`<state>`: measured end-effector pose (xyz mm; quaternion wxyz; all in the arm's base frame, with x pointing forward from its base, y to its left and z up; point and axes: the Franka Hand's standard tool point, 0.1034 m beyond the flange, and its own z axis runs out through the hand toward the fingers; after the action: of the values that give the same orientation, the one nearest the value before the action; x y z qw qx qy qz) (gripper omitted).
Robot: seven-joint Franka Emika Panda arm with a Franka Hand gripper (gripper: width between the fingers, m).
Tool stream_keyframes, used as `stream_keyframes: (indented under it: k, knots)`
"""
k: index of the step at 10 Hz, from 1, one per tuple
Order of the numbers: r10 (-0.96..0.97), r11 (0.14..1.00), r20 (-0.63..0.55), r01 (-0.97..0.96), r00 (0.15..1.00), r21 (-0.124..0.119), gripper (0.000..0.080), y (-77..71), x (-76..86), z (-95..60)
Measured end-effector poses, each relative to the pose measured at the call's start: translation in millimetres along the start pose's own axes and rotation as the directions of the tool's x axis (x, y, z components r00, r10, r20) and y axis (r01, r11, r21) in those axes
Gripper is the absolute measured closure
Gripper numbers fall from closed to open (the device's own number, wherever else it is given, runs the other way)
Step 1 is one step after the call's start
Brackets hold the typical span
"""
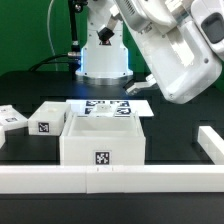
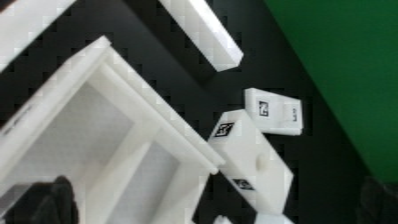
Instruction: Assemble cabinet
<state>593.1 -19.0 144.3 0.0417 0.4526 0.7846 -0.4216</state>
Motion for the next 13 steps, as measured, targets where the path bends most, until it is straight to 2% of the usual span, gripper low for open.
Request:
stream_keyframes:
  k: [2, 3, 4, 5, 6, 7, 8, 9, 10, 11, 12, 13]
  knots:
    - [0.309, 0.946, -0.011, -0.307, 0.951, 0.101, 0.0003, 5.8, 19.8, 12.5]
    - [0.364, 0.921, -0.001, -0.36, 0.931, 0.152, 0.0003, 7.6, 23.4, 13.0]
    - [0.388, 0.913, -0.035, -0.379, 0.921, 0.148, 0.0003, 14.5, 19.8, 7.0]
    - [0.381, 0.925, -0.072, -0.379, 0.922, 0.037, 0.0003, 20.2, 8.1, -11.5]
    - [0.435, 0.9, -0.059, -0.432, 0.898, 0.058, 0.0003, -15.9, 15.9, -9.2]
    - [0.477, 0.878, -0.05, -0.473, 0.877, 0.077, 0.0003, -17.9, 22.1, -2.2]
    - [0.547, 0.836, -0.06, -0.542, 0.835, 0.084, 0.0003, -3.4, 18.8, -0.8]
    - [0.678, 0.734, -0.082, -0.669, 0.73, 0.117, 0.0003, -14.7, 1.8, 1.3]
    - [0.801, 0.597, -0.069, -0.788, 0.594, 0.149, 0.0003, -28.3, -5.5, 7.0]
    - [0.857, 0.508, -0.02, -0.84, 0.515, 0.191, 0.0003, -31.4, -1.4, 13.1]
    - [0.882, 0.457, 0.017, -0.865, 0.47, 0.205, 0.0003, -27.6, -1.3, 10.6]
    - [0.909, 0.405, 0.019, -0.893, 0.417, 0.197, 0.0003, -23.5, -1.7, 9.0]
